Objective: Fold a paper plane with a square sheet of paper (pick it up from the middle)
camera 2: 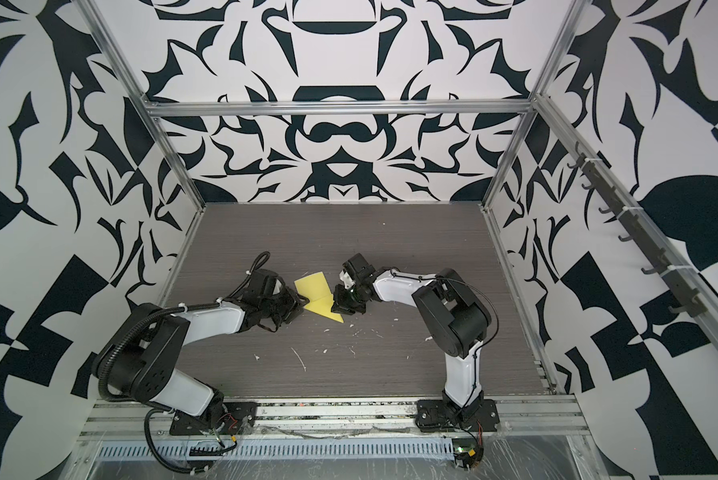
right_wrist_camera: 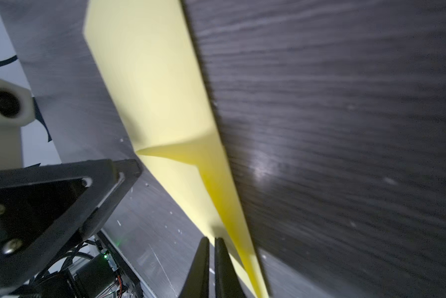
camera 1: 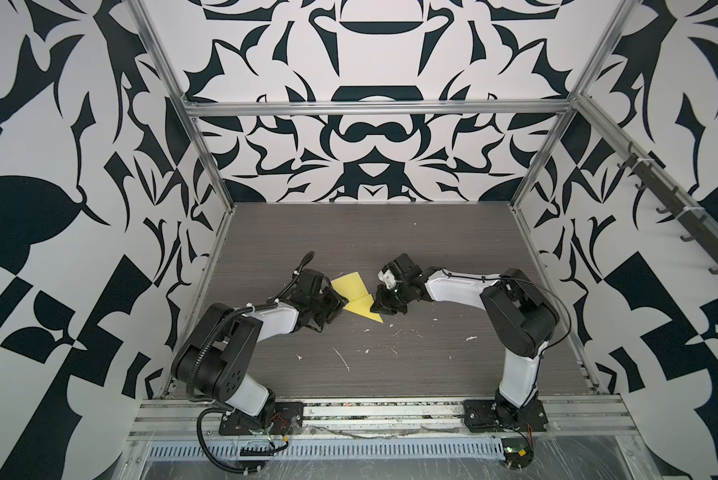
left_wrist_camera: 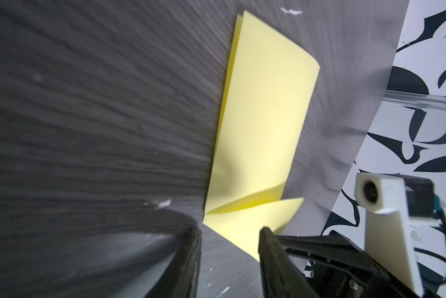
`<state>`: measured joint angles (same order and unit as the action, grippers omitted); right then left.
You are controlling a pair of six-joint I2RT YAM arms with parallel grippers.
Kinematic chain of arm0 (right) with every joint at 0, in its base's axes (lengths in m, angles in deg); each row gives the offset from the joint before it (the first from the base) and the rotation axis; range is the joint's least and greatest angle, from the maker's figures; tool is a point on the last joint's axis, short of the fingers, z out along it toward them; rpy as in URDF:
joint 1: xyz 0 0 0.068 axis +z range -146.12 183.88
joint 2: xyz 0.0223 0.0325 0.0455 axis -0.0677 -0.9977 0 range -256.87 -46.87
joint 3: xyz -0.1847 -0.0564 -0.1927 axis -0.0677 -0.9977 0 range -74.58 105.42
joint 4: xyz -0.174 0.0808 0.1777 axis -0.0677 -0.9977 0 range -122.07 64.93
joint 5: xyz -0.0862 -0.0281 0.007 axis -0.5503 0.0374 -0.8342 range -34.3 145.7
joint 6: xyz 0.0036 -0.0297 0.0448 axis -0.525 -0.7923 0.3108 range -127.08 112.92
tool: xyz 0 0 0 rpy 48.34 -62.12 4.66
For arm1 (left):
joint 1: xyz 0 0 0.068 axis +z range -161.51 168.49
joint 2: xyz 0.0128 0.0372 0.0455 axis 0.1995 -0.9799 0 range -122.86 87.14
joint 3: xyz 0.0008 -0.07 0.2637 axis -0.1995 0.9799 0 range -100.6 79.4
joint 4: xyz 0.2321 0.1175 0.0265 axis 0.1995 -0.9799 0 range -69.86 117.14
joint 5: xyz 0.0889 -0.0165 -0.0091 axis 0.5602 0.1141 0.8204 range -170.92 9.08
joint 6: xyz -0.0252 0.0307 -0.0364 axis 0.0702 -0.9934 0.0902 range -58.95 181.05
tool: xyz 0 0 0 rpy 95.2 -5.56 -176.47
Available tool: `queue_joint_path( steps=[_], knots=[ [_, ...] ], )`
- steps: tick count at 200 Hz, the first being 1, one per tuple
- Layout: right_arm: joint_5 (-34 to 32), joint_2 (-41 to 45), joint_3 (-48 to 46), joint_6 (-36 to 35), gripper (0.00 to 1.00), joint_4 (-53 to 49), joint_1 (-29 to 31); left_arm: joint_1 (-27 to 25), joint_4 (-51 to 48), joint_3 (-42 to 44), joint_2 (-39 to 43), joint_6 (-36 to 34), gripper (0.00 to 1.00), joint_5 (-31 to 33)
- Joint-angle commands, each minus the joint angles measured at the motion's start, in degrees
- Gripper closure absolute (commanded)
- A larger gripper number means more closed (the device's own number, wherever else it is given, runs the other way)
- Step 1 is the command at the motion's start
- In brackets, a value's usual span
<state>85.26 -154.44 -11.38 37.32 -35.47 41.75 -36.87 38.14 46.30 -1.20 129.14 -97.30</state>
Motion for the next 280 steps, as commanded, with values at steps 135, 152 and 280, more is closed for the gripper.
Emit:
queue_joint_path(
  steps=[135,152,280],
  knots=[
    [-6.8,-7.3,12.3,-12.4,0.87,-8.8,-0.3,0.0,-1.9,-1.8,0.1,-1.1,0.58,-0.5],
    [-6.8,-7.7,11.8,-12.0,0.87,-8.5,-0.5,0.0,-1.7,-1.9,-0.2,-1.2,0.57,-0.8],
    [-4.1,-7.8,8.4,-8.9,0.87,-6.2,-1.9,0.1,-3.1,-3.8,-2.9,-2.0,0.58,0.7]
  ],
)
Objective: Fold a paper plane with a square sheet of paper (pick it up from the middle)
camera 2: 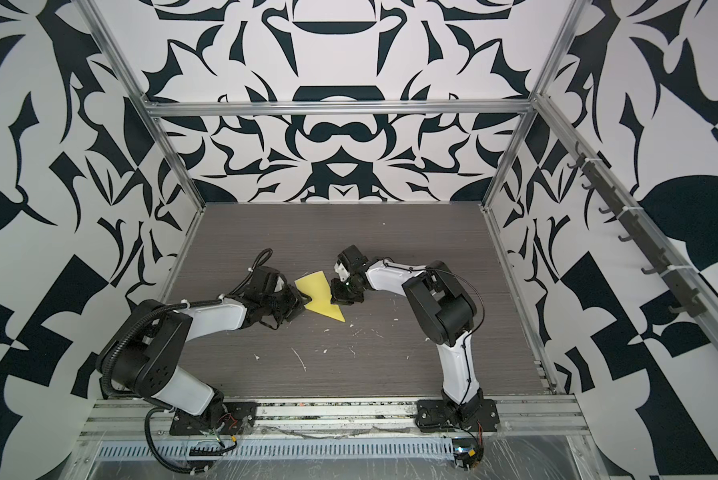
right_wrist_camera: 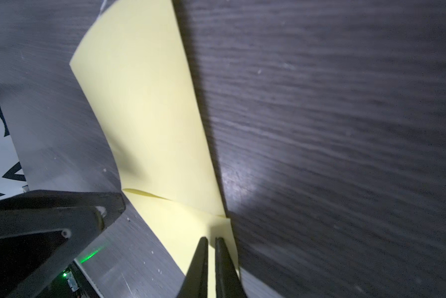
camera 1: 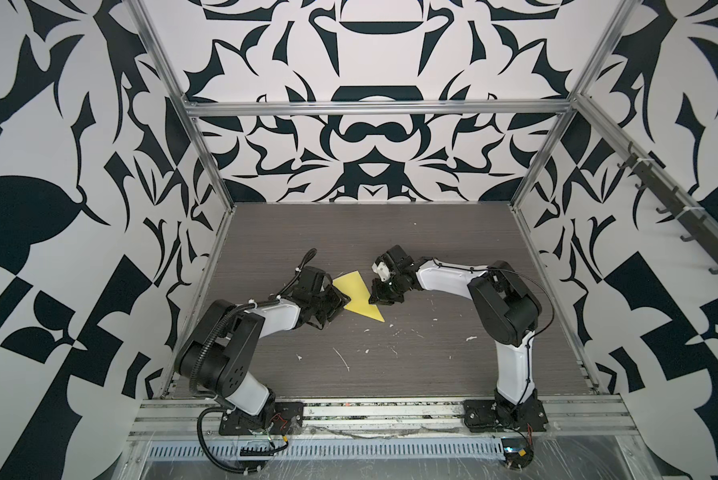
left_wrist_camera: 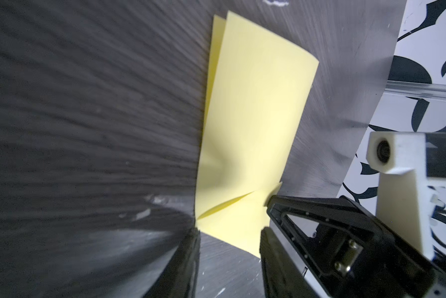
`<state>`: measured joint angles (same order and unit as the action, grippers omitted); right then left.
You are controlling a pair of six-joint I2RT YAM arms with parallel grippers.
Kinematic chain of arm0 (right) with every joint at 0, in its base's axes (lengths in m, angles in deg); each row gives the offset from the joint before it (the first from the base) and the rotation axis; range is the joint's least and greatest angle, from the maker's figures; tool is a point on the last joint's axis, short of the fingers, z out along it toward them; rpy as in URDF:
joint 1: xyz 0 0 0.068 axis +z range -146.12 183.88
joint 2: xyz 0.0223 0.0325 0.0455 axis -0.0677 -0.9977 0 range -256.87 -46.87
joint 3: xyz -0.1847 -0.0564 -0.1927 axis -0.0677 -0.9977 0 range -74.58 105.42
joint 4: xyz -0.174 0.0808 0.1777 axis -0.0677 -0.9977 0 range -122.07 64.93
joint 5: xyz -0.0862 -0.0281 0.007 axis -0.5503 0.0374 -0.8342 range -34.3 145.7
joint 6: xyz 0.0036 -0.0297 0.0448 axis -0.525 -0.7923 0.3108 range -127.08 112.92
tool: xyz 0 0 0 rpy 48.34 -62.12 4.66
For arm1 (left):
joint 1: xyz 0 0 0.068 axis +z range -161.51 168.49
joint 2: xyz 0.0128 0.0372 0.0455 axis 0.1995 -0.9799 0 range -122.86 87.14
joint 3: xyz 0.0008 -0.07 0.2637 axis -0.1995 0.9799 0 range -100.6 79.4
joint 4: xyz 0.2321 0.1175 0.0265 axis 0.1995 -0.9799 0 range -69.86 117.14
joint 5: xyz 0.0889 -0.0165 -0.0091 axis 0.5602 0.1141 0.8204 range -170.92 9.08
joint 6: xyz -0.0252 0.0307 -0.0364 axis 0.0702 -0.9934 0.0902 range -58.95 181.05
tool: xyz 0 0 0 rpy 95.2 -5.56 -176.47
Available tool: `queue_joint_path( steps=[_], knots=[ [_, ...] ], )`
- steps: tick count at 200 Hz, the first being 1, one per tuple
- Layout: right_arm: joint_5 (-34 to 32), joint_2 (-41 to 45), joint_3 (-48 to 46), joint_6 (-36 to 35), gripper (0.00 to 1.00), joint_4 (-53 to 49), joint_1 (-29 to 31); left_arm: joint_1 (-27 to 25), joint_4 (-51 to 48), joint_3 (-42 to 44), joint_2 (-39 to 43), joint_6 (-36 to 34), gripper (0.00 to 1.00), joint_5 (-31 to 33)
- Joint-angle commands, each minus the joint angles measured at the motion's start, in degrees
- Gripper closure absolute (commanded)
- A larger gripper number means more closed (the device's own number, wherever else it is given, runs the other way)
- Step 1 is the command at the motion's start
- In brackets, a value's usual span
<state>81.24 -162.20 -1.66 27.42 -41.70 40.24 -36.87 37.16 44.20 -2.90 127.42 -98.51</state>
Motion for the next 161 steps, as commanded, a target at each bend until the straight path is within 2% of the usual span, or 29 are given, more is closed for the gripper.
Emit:
queue_joint_path(
  steps=[1,53,81,110,161],
  knots=[
    [0.0,0.0,-1.4,1.1,0.87,0.1,-0.4,0.1,-2.1,-1.7,-1.2,-0.3,0.57,1.9],
    [4.3,3.6,-1.3,0.2,0.85,3.5,-0.5,0.1,-3.4,-2.2,-1.4,-0.6,0.56,2.2],
    [2.4,7.4,-1.3,-4.2,0.76,4.0,-0.6,0.1,-3.1,-2.1,-0.7,-0.6,0.55,1.8],
    [-0.6,7.7,-1.7,-10.5,0.67,2.3,-1.3,0.1,-2.8,-1.9,0.0,-0.5,0.54,1.6],
    [0.8,5.3,0.3,-16.0,0.63,-0.5,-1.3,0.1,-2.1,-1.8,-0.3,-0.3,0.51,0.9]
  ],
)
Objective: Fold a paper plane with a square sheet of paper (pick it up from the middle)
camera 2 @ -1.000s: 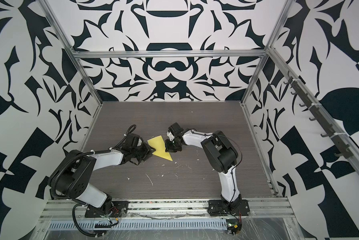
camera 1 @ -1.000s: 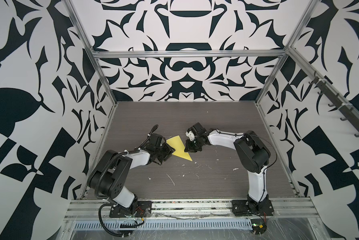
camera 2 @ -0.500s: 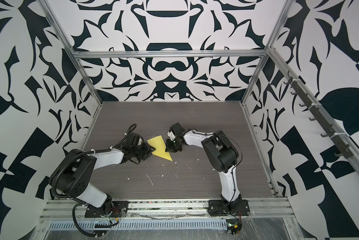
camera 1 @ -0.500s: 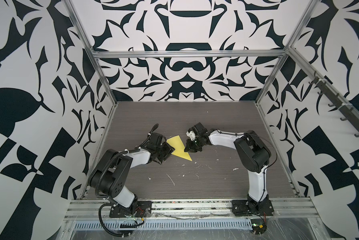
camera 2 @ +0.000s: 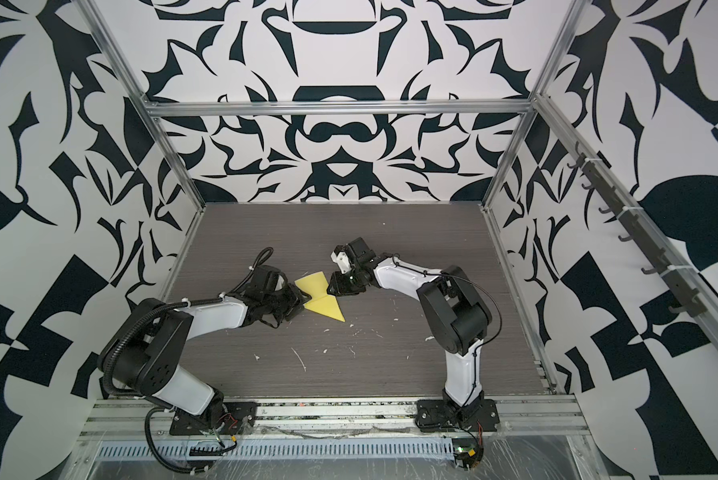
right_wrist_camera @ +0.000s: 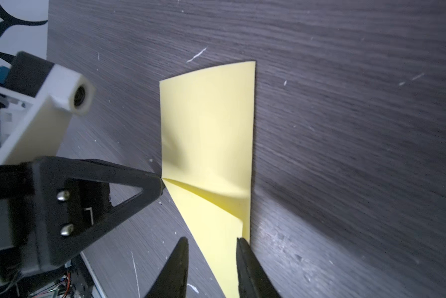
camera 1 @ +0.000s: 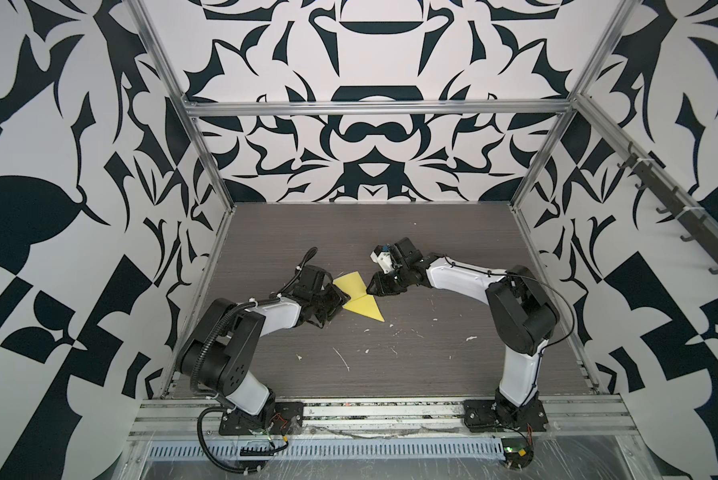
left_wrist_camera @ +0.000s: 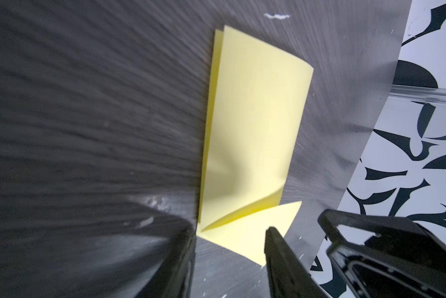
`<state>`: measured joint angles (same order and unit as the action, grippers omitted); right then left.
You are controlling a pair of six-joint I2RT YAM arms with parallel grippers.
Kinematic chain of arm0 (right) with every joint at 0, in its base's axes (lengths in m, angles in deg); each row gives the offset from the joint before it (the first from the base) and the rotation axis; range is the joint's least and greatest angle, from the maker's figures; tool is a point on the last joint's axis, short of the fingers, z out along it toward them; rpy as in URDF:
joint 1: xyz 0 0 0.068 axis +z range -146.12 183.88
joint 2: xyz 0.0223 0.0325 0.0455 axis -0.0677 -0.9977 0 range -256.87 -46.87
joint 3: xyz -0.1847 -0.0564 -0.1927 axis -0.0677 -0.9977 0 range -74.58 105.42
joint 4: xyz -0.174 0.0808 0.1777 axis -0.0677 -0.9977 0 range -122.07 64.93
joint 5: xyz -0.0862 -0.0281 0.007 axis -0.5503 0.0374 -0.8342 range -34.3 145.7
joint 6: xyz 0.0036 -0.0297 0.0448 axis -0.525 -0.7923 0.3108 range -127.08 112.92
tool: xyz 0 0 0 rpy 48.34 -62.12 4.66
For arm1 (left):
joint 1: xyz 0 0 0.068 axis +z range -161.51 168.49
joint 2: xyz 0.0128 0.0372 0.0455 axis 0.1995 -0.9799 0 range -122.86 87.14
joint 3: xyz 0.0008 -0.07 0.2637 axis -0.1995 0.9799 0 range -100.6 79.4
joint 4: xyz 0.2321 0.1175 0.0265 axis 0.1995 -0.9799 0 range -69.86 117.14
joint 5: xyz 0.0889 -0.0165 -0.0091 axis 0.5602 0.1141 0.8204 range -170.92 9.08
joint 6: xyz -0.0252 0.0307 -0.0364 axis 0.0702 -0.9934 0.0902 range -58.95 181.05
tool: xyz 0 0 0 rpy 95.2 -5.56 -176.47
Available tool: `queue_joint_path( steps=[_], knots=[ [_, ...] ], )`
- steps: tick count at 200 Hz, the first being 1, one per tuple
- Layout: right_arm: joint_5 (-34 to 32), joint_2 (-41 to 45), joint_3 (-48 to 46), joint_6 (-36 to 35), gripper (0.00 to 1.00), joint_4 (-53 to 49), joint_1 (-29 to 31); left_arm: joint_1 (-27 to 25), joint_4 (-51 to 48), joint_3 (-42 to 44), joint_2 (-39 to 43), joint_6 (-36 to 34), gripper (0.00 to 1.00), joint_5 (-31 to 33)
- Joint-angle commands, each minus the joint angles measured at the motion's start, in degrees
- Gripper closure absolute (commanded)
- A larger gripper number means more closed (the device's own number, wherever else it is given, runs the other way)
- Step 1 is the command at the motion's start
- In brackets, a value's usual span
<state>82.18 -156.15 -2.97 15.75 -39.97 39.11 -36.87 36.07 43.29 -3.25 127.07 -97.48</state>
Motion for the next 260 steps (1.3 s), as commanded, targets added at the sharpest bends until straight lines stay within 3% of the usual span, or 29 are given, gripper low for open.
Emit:
queue_joint_path(
  steps=[1,107,151,197,260],
  knots=[
    [-0.1,-0.8,1.7,-4.3,0.63,-2.3,-0.2,0.1,-1.0,-0.8,0.0,0.1,0.51,-0.1],
    [1.8,-4.7,1.8,-1.5,0.67,-1.4,-1.3,0.2,2.4,-0.9,-1.2,-2.1,0.48,-0.8],
    [3.1,-5.5,0.9,0.0,0.79,-0.6,-1.9,0.4,2.6,-1.0,-1.9,-1.3,0.47,-1.2],
    [3.4,-6.1,0.5,0.4,0.83,-0.7,-2.0,0.4,3.2,-0.8,-2.3,-0.9,0.47,-1.5],
    [3.3,-6.6,0.3,0.5,0.85,-0.7,-2.1,0.4,11.3,0.3,-3.4,-1.4,0.52,-4.6]
  ],
)
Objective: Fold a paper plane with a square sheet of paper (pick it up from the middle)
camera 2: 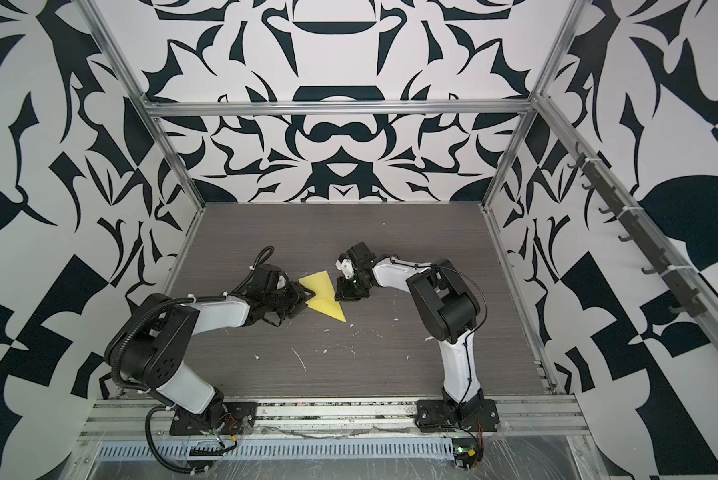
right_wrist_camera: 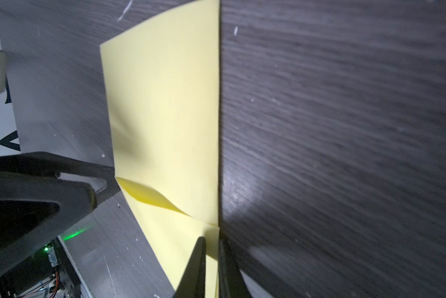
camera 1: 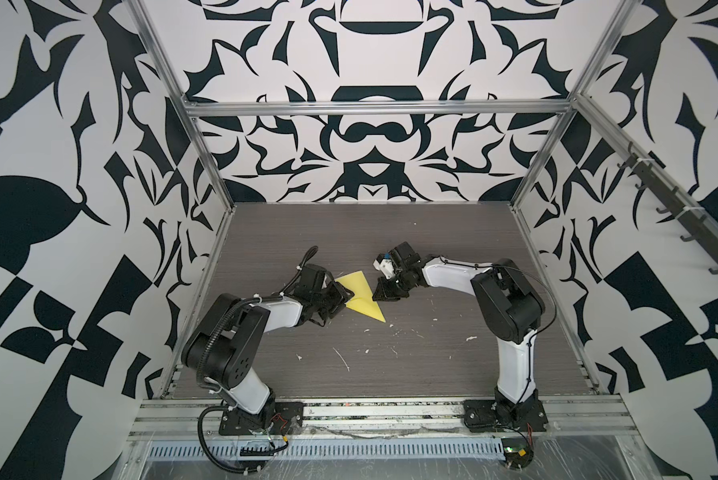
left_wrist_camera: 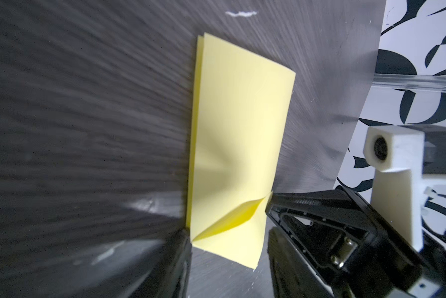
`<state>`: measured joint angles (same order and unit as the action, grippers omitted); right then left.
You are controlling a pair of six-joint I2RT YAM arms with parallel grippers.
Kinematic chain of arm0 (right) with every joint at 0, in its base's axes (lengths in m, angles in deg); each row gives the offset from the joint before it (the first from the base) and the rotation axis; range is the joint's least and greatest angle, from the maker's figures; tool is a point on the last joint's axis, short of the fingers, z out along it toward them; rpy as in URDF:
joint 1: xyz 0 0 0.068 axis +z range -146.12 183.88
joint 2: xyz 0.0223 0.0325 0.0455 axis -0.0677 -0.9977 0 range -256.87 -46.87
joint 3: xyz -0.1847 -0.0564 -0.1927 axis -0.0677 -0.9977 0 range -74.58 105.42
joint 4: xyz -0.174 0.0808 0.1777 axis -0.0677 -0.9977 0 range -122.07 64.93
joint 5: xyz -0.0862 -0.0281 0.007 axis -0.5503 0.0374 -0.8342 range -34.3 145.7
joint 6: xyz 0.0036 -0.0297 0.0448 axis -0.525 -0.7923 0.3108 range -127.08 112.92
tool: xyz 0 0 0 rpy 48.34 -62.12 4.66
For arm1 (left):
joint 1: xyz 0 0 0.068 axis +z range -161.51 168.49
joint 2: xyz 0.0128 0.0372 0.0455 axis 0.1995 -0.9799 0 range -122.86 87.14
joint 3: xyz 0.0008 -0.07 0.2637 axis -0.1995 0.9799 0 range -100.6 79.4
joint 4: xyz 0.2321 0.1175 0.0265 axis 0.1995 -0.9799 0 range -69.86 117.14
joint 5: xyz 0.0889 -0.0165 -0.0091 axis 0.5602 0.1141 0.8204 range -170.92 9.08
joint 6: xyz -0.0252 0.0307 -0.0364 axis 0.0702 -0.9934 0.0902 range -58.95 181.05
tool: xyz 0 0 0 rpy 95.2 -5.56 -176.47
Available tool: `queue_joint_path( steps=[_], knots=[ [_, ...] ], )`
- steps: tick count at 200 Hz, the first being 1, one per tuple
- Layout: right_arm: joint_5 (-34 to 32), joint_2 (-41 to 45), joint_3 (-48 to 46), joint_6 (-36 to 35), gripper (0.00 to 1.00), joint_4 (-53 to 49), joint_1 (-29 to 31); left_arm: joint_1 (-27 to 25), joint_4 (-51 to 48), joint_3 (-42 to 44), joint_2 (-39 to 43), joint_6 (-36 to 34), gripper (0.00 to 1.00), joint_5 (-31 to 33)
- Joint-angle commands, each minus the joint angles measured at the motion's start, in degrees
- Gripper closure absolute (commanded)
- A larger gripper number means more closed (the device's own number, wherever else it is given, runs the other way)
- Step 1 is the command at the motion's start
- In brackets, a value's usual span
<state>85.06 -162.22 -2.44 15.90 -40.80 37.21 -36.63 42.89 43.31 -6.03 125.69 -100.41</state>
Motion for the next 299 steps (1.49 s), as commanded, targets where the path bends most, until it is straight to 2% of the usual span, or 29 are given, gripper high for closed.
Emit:
queue_joint_path(
  steps=[1,36,76,96,121,142,158,185,190,210,226,241,256,299],
  knots=[
    [0.4,-0.5,-0.2,0.4,0.85,0.1,-0.1,0.2,4.6,0.2,-0.7,0.0,0.52,-1.7],
    [0.4,-0.8,-0.2,0.4,0.86,-0.2,-0.3,0.2,9.0,0.9,-1.4,0.0,0.58,-3.0],
    [0.3,-0.8,-0.1,0.3,0.86,-0.4,-0.5,0.3,9.5,0.7,-3.1,-0.7,0.64,-3.4],
    [0.3,-0.8,-0.1,0.3,0.86,-0.4,-0.6,0.2,9.6,1.0,-3.5,-1.0,0.72,-3.6],
    [0.0,0.1,0.0,0.2,0.84,-0.1,-0.9,0.2,8.8,1.0,-3.0,-1.5,0.86,-3.3],
    [-2.6,4.6,-2.3,0.6,0.77,2.3,-1.4,0.2,7.2,0.9,-1.9,-1.5,0.95,-2.4],
    [-5.9,9.6,-5.6,0.3,0.66,5.4,-1.6,0.2,5.3,0.6,-0.6,-1.2,0.96,-1.5],
    [-9.6,17.3,-13.8,-2.6,0.54,13.4,-1.5,0.2,2.1,0.3,1.9,1.1,0.97,0.4],
    [-10.4,18.7,-15.5,-3.4,0.48,15.0,-1.3,0.2,0.8,0.0,2.4,1.3,0.97,0.9],
    [-16.7,23.9,-21.2,-7.3,0.31,21.0,1.5,0.1,-4.7,-1.3,4.3,2.4,0.98,3.1],
    [-22.6,27.3,-24.9,-11.4,0.25,25.9,5.2,0.0,-8.2,-2.3,5.4,3.8,0.98,4.5],
    [-26.0,28.8,-26.9,-14.8,0.24,30.5,8.8,-0.1,-12.2,-3.6,5.8,4.8,0.98,5.6],
    [-26.4,28.4,-28.0,-17.7,0.25,34.2,11.6,-0.4,-15.2,-5.1,5.7,5.3,0.98,6.3],
    [-26.4,22.7,-29.6,-22.3,0.38,43.6,16.6,-0.8,-17.9,-6.7,4.6,6.9,0.98,7.2]
  ],
)
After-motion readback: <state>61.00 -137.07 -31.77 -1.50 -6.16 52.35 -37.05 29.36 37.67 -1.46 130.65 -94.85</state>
